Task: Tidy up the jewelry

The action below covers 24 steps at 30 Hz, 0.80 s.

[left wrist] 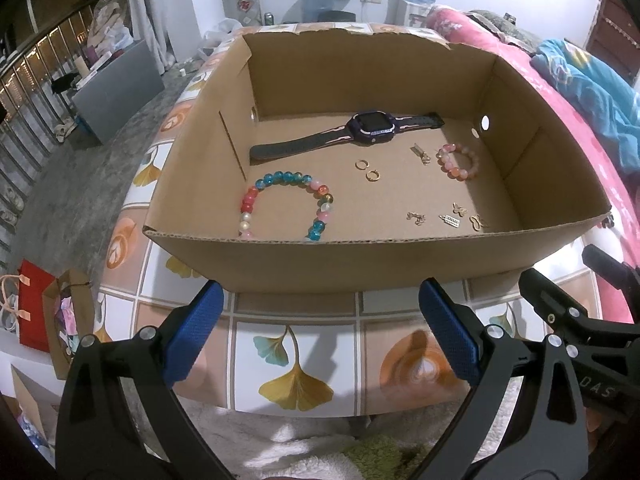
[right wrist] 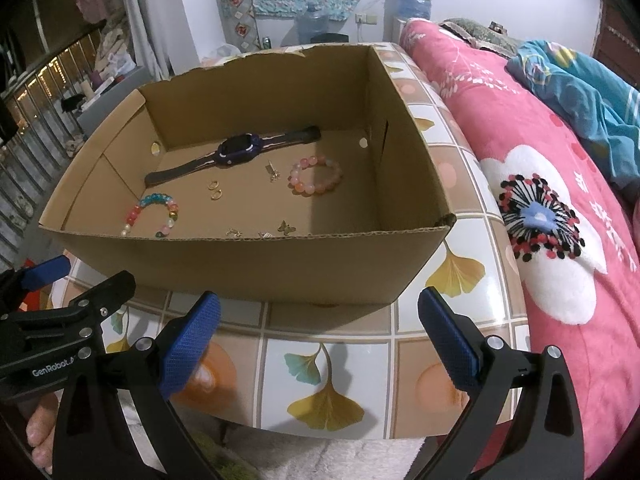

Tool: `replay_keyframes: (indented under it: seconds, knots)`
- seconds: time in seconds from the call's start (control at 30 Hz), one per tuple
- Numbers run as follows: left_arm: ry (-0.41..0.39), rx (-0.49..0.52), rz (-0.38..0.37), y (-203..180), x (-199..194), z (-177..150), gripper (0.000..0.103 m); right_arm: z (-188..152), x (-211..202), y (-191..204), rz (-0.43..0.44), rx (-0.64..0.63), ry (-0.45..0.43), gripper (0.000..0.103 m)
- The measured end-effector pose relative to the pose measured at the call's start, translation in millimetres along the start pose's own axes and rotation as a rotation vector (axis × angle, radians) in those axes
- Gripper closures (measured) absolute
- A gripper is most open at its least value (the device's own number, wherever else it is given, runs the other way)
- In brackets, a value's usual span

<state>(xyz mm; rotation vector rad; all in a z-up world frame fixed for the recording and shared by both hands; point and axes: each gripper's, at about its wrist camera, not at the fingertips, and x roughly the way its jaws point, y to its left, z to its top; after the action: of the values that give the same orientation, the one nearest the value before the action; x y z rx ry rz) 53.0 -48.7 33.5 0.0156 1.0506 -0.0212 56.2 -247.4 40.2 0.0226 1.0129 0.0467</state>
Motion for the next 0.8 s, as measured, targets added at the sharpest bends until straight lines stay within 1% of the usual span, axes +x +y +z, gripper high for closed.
replay_keyframes:
  seconds: [0.8]
  knots:
    - [0.002, 0.011, 0.005, -3.2, -1.4, 0.8, 0.008, -1.6, -0.5, -4.8, -0.003, 0.016, -0.002, 0.007]
